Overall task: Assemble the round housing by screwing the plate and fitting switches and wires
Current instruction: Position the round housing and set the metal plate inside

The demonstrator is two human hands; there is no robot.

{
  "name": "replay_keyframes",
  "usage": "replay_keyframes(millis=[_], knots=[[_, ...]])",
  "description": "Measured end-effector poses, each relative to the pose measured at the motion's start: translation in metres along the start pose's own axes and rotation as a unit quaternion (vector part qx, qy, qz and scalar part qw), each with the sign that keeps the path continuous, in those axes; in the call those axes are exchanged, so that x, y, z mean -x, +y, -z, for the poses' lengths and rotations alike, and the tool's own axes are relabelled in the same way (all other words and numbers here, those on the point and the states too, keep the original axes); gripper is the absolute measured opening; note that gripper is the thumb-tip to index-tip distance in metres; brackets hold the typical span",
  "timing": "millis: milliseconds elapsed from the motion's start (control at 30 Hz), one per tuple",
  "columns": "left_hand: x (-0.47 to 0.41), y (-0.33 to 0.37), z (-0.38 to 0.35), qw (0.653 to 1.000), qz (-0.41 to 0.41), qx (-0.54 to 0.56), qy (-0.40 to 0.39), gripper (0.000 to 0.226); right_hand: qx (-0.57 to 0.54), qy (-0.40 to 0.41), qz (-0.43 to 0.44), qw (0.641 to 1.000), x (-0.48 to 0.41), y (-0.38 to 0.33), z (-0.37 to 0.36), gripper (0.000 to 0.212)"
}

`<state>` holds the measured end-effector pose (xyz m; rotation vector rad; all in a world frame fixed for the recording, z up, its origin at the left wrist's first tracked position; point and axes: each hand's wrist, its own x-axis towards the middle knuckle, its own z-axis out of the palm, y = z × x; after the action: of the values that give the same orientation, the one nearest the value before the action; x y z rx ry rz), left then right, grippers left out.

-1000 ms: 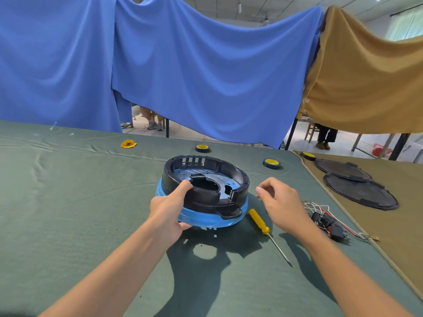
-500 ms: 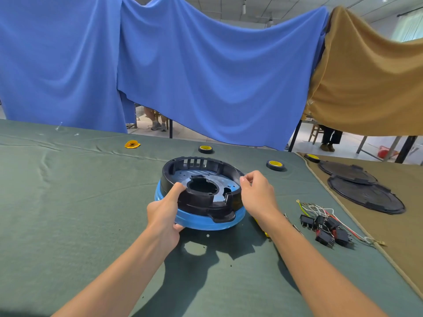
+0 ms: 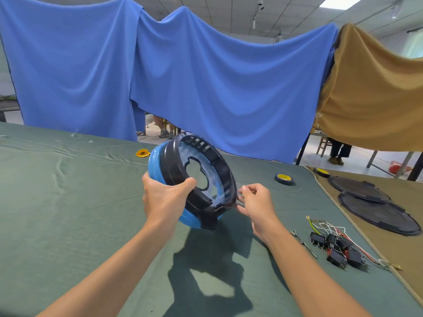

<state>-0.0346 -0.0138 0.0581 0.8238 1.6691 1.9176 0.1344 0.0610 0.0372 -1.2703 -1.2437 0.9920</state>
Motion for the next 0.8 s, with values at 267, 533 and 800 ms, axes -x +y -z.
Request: replay_keyframes(millis=[267,533,800], knots=[[0.004,0.020,-0.006,0.952,-0.207,-0.222,-0.032,0.106,-0.039,0.015,-0.017,0.999,0.002,-0.005,0.014,0.016],[0.016,0.025,-0.010,0.804,-0.396,-0.433,-0.095,0.108,-0.040,0.020,0.003,0.999,0.010,-0.021,0.024,0.018],[0.017,0.013,-0.007,0.611,-0.549,-0.559,-0.114,0.100,-0.072,0.086,0.079,0.991,0.021,-0.046,0.048,0.016]])
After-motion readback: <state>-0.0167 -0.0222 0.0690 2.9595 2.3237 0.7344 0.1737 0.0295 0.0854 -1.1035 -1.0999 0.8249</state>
